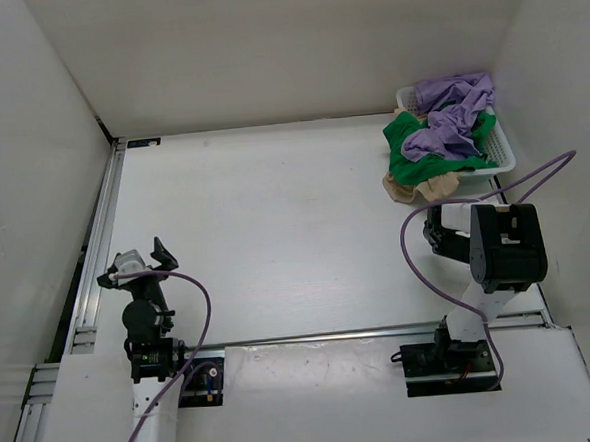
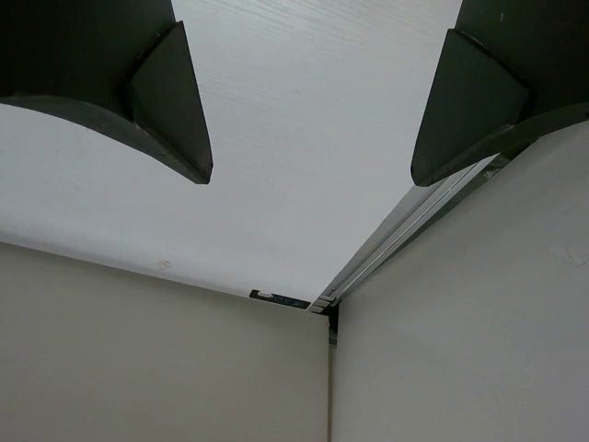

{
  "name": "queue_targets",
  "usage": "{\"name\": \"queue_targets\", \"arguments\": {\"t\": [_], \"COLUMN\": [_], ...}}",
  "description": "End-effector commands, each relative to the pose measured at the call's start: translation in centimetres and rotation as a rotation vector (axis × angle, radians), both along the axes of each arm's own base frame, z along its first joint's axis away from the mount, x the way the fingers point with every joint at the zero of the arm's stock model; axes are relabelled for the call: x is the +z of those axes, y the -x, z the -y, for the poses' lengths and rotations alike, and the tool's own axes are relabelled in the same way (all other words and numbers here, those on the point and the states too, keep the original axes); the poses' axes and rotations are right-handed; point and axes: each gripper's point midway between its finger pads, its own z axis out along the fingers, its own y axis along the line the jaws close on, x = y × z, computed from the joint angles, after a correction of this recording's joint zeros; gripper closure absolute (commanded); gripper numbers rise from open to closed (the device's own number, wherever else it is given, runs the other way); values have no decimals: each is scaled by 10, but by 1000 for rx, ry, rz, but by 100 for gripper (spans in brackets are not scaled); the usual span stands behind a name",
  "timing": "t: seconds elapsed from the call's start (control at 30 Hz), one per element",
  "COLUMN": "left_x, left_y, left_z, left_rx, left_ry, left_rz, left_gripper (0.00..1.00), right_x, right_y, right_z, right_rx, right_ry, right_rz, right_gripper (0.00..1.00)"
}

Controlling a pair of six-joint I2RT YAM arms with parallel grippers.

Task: Fold and stack the t-shirts
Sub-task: Grab crumpled tshirt from bin with the right arm

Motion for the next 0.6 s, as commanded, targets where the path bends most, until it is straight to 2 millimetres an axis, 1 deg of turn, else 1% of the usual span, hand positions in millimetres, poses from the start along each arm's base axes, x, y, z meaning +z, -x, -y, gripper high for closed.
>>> {"name": "queue_targets", "arguments": {"t": [0.0, 0.1, 0.2, 0.23, 0.27, 0.3, 0.33, 0.4, 0.43, 0.47, 0.5, 0.53, 0.57], "left_x": [-110, -110, -115, -115, -115, -114, -116, -116, -110, -98, -95, -90, -86], "left_y": [-9, -9, -8, -8, -9, -10, -10, -8, -9, -10, -11, -12, -13], "left_z": [2, 2, 2, 2, 4, 7, 7, 2, 2, 5, 7, 12, 14], "left_rx": [-15, -15, -15, -15, -26, -44, -44, -15, -15, -32, -45, -74, -86], "left_ry": [-1, -1, 0, 0, -2, -4, -4, 0, 0, -3, -5, -10, -12], "left_rz": [-185, -185, -207, -208, -208, -205, -216, -216, -204, -173, -173, -162, -161], "left_gripper": [0, 0, 0, 0, 0, 0, 0, 0, 0, 0, 0, 0, 0], "right_x": [16, 16, 16, 19, 24, 30, 43, 61, 77, 97, 111, 132, 162], "right_y": [4, 4, 5, -1, -3, -5, -18, -27, -30, -43, -50, -57, -77], "right_z": [4, 4, 3, 3, 5, 4, 6, 8, 8, 9, 7, 0, -6], "right_rx": [-28, -28, -25, -20, -22, 4, 11, 25, 48, 59, 80, 143, 199], "right_ry": [53, 53, 50, 45, 37, 12, 0, -17, -30, -30, -32, -28, -15], "right_rz": [33, 33, 20, 24, 21, -52, -23, -16, -16, 54, 87, 97, 167], "right_gripper": [0, 0, 0, 0, 0, 0, 0, 0, 0, 0, 0, 0, 0]}}
